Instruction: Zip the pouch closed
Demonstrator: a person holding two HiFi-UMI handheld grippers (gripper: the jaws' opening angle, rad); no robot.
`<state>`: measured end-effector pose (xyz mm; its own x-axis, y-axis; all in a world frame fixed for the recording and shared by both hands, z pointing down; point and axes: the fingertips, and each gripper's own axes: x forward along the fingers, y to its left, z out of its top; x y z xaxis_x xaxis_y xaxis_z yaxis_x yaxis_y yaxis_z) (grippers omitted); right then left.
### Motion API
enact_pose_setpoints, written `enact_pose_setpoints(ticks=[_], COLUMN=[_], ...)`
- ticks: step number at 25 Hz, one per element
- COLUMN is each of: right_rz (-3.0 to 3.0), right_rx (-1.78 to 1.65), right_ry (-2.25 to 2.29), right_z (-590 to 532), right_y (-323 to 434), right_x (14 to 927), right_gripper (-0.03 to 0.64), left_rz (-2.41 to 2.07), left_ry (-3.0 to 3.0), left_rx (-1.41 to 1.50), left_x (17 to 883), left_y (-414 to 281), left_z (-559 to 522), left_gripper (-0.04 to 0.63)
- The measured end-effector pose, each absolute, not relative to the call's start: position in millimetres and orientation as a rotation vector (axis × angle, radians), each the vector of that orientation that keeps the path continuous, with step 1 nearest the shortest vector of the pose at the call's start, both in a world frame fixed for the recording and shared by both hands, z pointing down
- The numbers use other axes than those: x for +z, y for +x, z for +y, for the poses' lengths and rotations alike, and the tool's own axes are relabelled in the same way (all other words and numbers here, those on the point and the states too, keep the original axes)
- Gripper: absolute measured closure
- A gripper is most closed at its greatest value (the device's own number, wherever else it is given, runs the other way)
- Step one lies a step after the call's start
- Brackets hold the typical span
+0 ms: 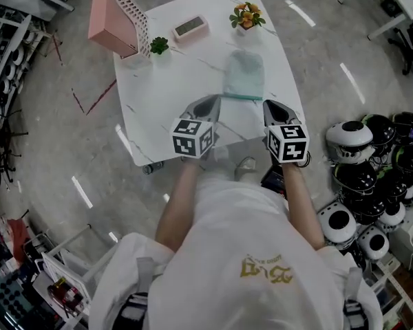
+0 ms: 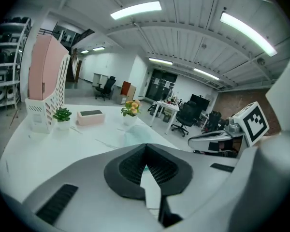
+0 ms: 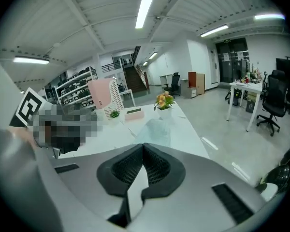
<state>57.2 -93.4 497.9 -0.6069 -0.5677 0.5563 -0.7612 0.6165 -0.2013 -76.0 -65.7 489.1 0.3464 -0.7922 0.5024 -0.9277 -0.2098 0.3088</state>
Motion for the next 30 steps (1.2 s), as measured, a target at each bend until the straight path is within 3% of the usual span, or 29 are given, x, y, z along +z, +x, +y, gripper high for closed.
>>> enact_pose_setpoints(ticks=[30], right_rz=[-2.504], right_rx=[0.592], right_ry=[0.982], right_z=[-74], right_y=[112], right_x=[461], right_gripper=[0.604], left_rz=[-1.558], left_ry=[2.093], left_rx=[0.221], left_x=[460], left_y=[-30], left_z=[-37], left_gripper=[0.577])
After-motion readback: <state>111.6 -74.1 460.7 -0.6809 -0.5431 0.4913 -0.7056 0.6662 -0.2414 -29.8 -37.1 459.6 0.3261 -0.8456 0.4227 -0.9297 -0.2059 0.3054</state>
